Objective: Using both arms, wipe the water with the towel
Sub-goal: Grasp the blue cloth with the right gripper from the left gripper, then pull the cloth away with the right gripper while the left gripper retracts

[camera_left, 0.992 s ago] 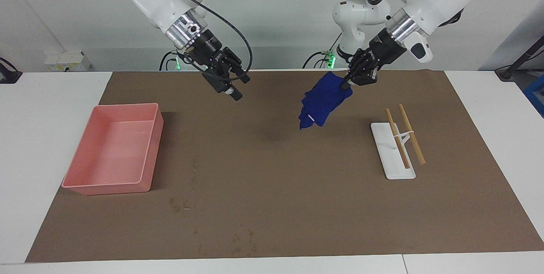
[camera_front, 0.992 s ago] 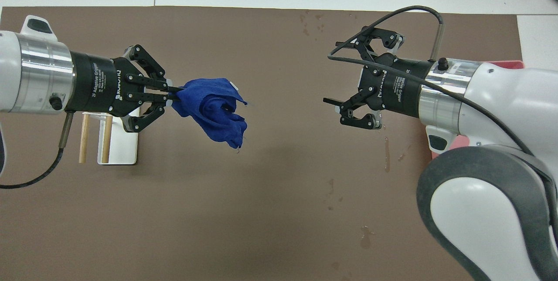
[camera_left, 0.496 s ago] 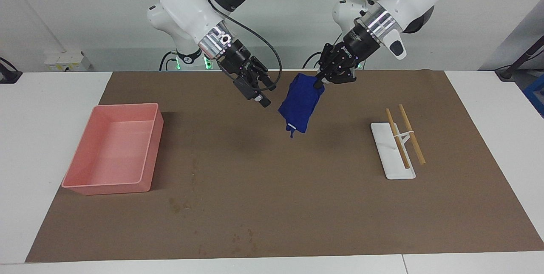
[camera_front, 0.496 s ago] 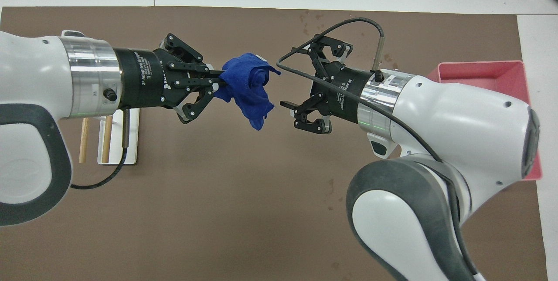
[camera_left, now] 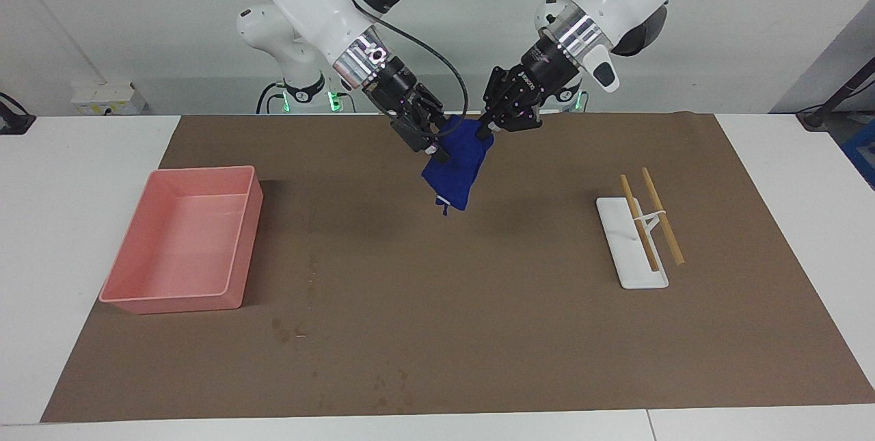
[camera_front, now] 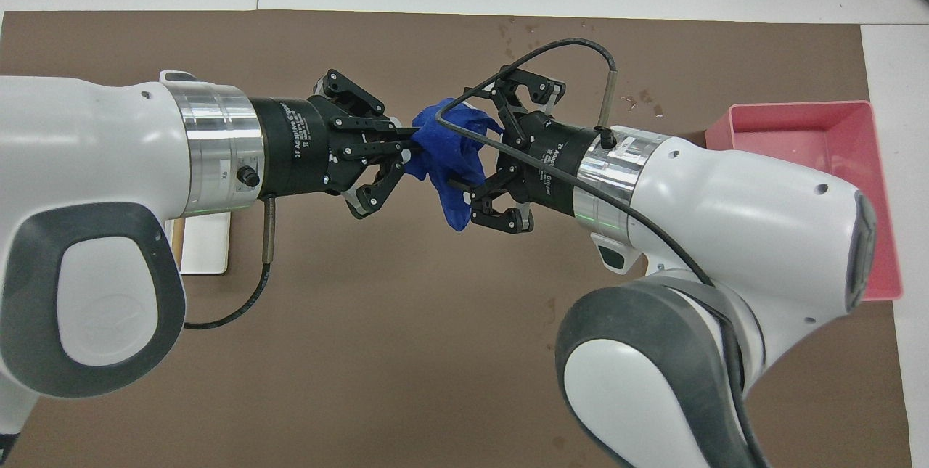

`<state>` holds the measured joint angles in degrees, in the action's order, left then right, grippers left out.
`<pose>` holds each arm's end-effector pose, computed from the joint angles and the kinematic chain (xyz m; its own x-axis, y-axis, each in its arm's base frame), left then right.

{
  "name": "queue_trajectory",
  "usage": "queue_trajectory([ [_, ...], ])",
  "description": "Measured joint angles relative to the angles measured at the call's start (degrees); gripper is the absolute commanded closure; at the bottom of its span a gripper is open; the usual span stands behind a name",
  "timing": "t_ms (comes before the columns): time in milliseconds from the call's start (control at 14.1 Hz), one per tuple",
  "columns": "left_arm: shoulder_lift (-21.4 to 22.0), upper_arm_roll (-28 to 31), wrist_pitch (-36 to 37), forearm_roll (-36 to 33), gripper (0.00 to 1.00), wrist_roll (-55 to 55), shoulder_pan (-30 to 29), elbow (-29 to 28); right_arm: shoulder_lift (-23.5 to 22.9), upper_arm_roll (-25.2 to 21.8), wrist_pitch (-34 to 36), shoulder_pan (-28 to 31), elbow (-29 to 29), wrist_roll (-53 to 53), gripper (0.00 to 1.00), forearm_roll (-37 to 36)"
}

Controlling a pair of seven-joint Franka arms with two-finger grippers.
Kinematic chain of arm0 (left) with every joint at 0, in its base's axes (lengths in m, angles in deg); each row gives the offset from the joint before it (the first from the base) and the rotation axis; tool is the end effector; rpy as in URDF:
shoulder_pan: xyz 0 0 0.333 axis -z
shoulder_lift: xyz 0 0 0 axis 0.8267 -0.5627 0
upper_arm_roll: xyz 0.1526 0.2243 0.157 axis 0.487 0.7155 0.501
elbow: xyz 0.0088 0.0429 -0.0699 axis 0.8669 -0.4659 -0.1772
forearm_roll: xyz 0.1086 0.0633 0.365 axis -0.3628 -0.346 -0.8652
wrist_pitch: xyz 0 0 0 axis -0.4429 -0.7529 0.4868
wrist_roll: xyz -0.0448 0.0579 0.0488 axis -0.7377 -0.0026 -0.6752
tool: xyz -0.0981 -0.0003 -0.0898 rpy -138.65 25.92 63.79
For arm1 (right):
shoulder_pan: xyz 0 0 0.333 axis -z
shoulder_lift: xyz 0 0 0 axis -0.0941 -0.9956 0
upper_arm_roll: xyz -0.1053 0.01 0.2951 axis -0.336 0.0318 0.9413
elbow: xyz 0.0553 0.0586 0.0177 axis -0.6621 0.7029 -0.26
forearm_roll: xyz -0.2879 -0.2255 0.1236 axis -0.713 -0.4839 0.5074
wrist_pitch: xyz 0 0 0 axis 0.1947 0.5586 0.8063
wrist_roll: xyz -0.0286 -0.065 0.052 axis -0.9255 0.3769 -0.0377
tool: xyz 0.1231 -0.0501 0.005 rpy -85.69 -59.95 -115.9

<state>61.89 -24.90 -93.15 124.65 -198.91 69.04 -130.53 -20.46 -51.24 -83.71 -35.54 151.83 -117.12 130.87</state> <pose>0.5169 -0.3024 0.6161 -0.1500 0.6747 -0.7227 0.9700 0.2418 0.0244 0.5437 0.3054 0.5660 0.1217 -0.7174 -0.6860 -0.9066 0.2010 -0.3711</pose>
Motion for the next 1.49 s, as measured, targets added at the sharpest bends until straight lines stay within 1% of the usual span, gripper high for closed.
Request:
queue_trajectory([
  [142, 0.03, 0.00, 0.00, 0.01, 1.00, -0.16, 0.04, 0.00, 0.00, 0.00, 0.00, 0.00, 0.01, 0.05, 0.00, 0.00],
  [283, 0.12, 0.00, 0.00, 0.02, 1.00, -0.20, 0.05, 0.01, -0.03, 0.00, 0.00, 0.00, 0.03, 0.46, 0.27, -0.01],
  [354, 0.20, 0.00, 0.00, 0.03, 1.00, -0.21, 0.05, 0.04, -0.03, 0.00, 0.00, 0.00, 0.03, 1.48, 0.45, -0.01],
  [496, 0.31, -0.01, -0.01, 0.03, 1.00, -0.21, 0.05, 0.11, -0.03, 0.00, 0.00, 0.00, 0.04, 3.60, 0.84, -0.01],
  [567, 0.33, -0.01, -0.01, 0.03, 1.00, -0.21, 0.05, 0.13, -0.03, 0.00, 0.00, 0.00, 0.04, 4.00, 1.00, -0.01],
  [921, 0.33, -0.01, -0.01, 0.03, 1.00, -0.22, 0.41, 0.13, -0.02, -0.09, 0.22, 0.12, 0.04, 5.93, 1.00, -0.02],
  [992, 0.33, -0.01, -0.01, 0.03, 0.92, -0.21, 0.55, 0.12, -0.02, -0.12, 0.92, 0.29, 0.01, 6.31, 1.00, -0.02],
  [1133, 0.31, -0.01, 0.00, 0.02, 0.57, -0.20, 0.72, -0.02, 0.05, -0.37, 4.00, 0.73, -0.25, 8.78, 1.00, -0.40],
  [1204, 0.33, -0.02, 0.00, 0.02, 0.01, -0.18, 0.74, -0.02, 0.09, -0.53, 6.36, 1.01, -0.40, 11.59, 1.00, -1.36],
  [1416, 0.46, 0.22, -0.47, -0.66, 0.00, -0.11, 0.72, 0.34, 0.08, -0.64, 14.22, 2.65, -0.43, 20.54, 1.00, -6.57],
  [1487, 0.46, 0.37, -0.76, -2.44, 0.00, 0.27, 0.71, 0.34, 0.09, -0.66, 15.96, 3.24, -0.45, 23.05, 1.00, -7.42],
])
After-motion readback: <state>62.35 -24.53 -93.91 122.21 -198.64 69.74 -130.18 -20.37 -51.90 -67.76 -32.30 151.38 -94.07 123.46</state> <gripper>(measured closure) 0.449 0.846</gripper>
